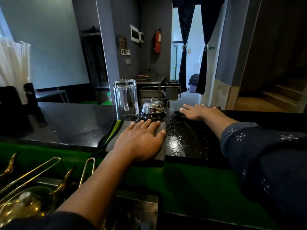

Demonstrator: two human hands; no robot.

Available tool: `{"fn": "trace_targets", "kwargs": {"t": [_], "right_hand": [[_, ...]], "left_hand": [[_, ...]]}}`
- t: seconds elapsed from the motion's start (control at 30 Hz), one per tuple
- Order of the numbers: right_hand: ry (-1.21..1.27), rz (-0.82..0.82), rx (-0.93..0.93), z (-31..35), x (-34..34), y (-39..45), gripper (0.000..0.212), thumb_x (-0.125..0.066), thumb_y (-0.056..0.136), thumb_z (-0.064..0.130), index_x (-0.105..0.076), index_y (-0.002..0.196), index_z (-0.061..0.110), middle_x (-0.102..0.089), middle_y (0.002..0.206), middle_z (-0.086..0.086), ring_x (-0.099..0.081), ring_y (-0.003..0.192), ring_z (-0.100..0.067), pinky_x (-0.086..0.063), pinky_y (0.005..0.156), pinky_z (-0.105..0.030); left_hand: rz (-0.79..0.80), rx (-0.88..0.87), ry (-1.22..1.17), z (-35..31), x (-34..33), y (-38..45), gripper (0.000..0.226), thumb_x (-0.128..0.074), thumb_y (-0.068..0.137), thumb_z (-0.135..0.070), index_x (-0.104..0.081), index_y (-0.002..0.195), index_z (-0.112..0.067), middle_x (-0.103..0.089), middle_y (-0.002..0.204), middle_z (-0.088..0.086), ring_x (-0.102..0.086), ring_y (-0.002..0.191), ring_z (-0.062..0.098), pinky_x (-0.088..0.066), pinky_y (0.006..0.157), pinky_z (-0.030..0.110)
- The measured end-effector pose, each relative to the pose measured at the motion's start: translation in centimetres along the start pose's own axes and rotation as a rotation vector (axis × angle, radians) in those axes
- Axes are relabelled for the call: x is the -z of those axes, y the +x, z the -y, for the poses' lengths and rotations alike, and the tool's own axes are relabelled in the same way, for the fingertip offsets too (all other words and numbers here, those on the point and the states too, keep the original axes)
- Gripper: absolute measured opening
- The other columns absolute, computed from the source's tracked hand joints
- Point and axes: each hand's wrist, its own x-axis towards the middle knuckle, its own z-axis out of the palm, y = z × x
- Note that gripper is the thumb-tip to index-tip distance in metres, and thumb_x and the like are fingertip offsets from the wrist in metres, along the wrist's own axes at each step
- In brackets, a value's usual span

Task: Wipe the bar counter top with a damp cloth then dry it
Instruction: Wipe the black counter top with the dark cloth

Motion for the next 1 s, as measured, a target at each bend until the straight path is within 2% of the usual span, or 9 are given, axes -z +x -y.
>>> {"fn": "trace_targets", "kwargs": {"t": [0.27, 0.4, 0.57, 0.8, 0.9, 1.0], "right_hand": [[-0.001, 0.014, 0.155, 1.7, -1.0, -8.8, 0.068, -0.014, 0.089, 0.078, -0.006, 0.151, 0.052, 0.005, 0.165, -0.003, 0.005, 0.150, -0.033, 0.011, 0.109, -0.069], [0.005, 0.046, 0.231, 2.4, -1.6, -14.6, 0.064, -0.014, 0.091, 0.075, -0.006, 0.151, 0.054, 0.003, 0.165, 0.001, 0.004, 0.151, -0.028, 0.010, 0.112, -0.065], [-0.046, 0.036, 0.344, -0.9, -1.8, -19.1, 0.059, -0.014, 0.092, 0.073, -0.005, 0.148, 0.058, 0.001, 0.165, 0.006, 0.001, 0.151, -0.021, 0.006, 0.114, -0.061], [-0.012, 0.014, 0.085, -7.4, -0.7, -16.5, 0.064, -0.011, 0.090, 0.076, -0.006, 0.150, 0.055, 0.001, 0.165, 0.004, -0.001, 0.151, -0.025, 0.005, 0.114, -0.061], [-0.004, -0.014, -0.068, -6.3, -0.7, -14.8, 0.063, -0.011, 0.094, 0.071, -0.002, 0.152, 0.050, 0.005, 0.165, -0.002, 0.003, 0.151, -0.031, 0.008, 0.112, -0.066], [0.013, -0.020, -0.052, -3.1, -0.7, -13.7, 0.057, -0.011, 0.099, 0.062, 0.009, 0.151, 0.050, 0.014, 0.164, -0.006, 0.010, 0.148, -0.043, 0.011, 0.106, -0.074]], "left_hand": [[0.038, 0.034, -0.050, -0.1, 0.3, 0.5, 0.060, -0.009, 0.097, -0.056, -0.012, 0.152, -0.033, -0.010, 0.161, -0.002, -0.006, 0.148, 0.017, 0.000, 0.118, 0.040], [0.063, 0.052, -0.061, -0.2, 0.8, 0.3, 0.061, -0.008, 0.097, -0.057, -0.012, 0.153, -0.032, -0.008, 0.161, -0.001, -0.005, 0.148, 0.017, 0.001, 0.117, 0.041], [0.082, 0.060, -0.057, -0.3, 0.8, 0.3, 0.062, -0.008, 0.096, -0.059, -0.011, 0.153, -0.033, -0.008, 0.161, -0.001, -0.004, 0.148, 0.017, 0.002, 0.117, 0.041], [0.067, 0.045, -0.039, 0.0, 0.5, 0.4, 0.064, -0.003, 0.095, -0.061, -0.009, 0.153, -0.035, -0.006, 0.161, -0.003, -0.002, 0.148, 0.016, 0.003, 0.117, 0.040], [0.050, 0.047, -0.030, -0.2, 0.2, 0.3, 0.063, -0.004, 0.095, -0.059, -0.010, 0.153, -0.034, -0.006, 0.161, -0.002, -0.003, 0.148, 0.018, 0.002, 0.118, 0.040], [0.033, 0.047, -0.017, -0.3, 0.3, 0.2, 0.060, -0.007, 0.097, -0.056, -0.010, 0.153, -0.034, -0.006, 0.161, -0.001, -0.003, 0.148, 0.017, 0.002, 0.119, 0.040]]}}
